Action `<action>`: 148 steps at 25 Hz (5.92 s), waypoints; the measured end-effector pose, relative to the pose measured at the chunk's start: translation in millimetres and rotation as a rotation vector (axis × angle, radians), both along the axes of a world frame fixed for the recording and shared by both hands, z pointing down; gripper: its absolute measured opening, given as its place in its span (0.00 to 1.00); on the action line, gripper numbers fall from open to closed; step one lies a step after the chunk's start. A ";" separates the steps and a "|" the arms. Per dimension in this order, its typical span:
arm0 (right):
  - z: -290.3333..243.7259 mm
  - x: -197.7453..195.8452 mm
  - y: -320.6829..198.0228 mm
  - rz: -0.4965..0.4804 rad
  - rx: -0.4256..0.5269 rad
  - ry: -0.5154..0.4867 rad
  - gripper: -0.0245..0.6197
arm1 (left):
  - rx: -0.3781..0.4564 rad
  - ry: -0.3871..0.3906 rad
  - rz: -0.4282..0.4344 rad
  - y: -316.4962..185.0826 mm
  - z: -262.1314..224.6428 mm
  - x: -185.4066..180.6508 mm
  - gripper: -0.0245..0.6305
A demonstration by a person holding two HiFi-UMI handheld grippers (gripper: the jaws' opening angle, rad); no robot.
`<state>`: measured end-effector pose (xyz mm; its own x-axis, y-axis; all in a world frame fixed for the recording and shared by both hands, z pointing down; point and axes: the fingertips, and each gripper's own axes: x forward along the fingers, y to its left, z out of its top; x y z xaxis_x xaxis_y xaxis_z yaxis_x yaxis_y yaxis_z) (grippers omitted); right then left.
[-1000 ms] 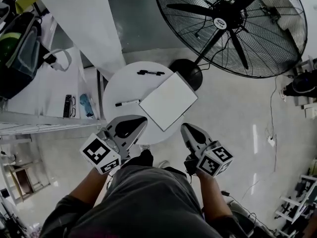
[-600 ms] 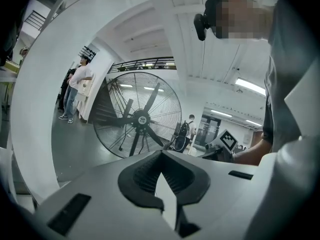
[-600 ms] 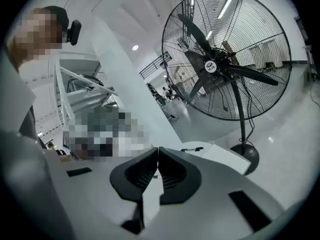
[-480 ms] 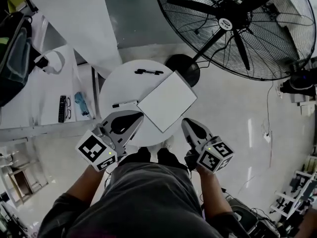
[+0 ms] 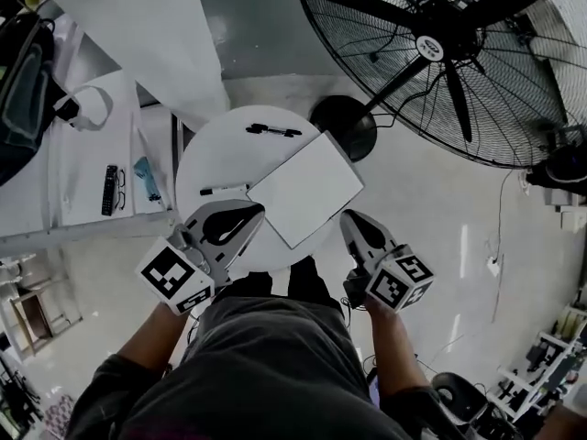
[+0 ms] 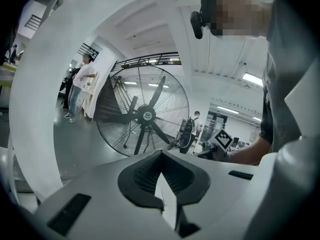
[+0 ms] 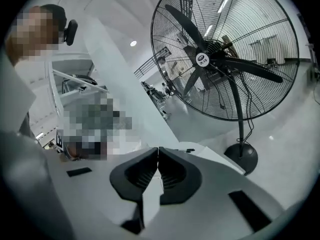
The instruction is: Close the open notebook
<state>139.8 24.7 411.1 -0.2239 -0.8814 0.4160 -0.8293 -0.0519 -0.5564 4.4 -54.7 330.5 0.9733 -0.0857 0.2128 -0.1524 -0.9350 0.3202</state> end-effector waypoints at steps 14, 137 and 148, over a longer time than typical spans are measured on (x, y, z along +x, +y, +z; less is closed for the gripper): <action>68.4 89.0 -28.4 -0.117 -0.094 -0.026 0.07 | -0.027 -0.128 -0.130 -12.2 41.0 65.6 0.06; 159.8 -118.6 27.9 -0.655 -0.250 0.343 0.10 | -0.134 -0.142 -0.275 36.2 66.5 -141.1 0.06; 201.8 -158.0 25.6 -0.772 -0.328 0.342 0.11 | -0.162 -0.161 -0.334 29.5 80.7 -174.8 0.06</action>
<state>-18.2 50.3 612.9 -0.5217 -0.3626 0.7723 -0.8166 0.4745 -0.3288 -170.4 -25.2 411.2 0.8504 -0.3447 0.3975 -0.5000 -0.7647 0.4065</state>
